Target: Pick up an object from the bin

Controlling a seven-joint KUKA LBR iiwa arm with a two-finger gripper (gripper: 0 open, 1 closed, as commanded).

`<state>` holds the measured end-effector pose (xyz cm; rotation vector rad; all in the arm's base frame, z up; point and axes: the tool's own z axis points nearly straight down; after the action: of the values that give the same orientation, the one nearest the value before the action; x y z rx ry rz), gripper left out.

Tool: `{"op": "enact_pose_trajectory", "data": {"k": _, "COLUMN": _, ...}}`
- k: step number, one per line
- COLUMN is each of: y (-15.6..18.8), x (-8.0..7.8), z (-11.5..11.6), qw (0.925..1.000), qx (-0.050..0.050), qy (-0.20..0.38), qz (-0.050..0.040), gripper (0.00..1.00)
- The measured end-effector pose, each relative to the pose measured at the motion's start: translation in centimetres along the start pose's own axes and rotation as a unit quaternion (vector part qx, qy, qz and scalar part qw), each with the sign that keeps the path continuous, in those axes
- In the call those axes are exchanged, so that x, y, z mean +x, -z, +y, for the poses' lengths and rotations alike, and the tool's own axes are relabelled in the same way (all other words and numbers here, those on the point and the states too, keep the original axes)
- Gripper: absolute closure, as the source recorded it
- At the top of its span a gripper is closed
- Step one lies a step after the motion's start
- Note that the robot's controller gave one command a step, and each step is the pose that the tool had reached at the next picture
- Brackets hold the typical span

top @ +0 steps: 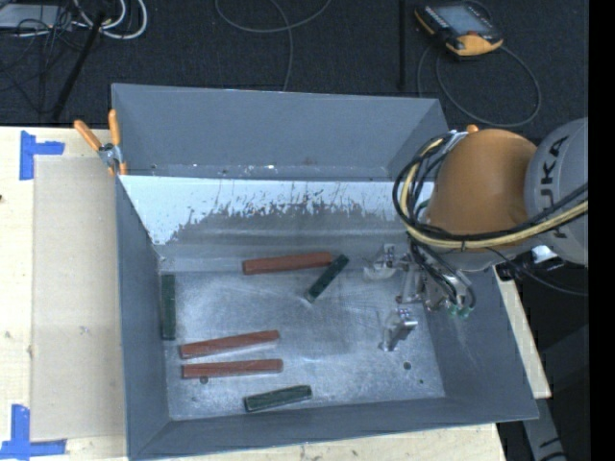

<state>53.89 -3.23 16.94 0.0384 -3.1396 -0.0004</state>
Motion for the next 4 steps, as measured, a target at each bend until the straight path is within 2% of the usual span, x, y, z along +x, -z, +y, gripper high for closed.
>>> {"op": "enact_pose_trajectory", "data": {"k": 1, "y": -4.5, "x": -3.1, "z": 1.5, "qw": 1.0000, "qx": 0.000, "qy": 0.007, "qz": -0.0043, "gripper": 0.00}}
{"op": "enact_pose_trajectory", "data": {"k": 2, "y": -7.4, "x": -3.9, "z": 2.4, "qw": 0.9999, "qx": 0.000, "qy": 0.016, "qz": 0.0019, "gripper": 0.00}}
{"op": "enact_pose_trajectory", "data": {"k": 3, "y": -8.4, "x": -6.6, "z": 4.9, "qw": 0.9981, "qx": 0.001, "qy": -0.059, "qz": -0.0169, "gripper": 1.00}}
{"op": "enact_pose_trajectory", "data": {"k": 4, "y": -8.7, "x": -6.0, "z": 5.1, "qw": 0.9984, "qx": -0.001, "qy": -0.057, "qz": -0.0045, "gripper": 0.00}}
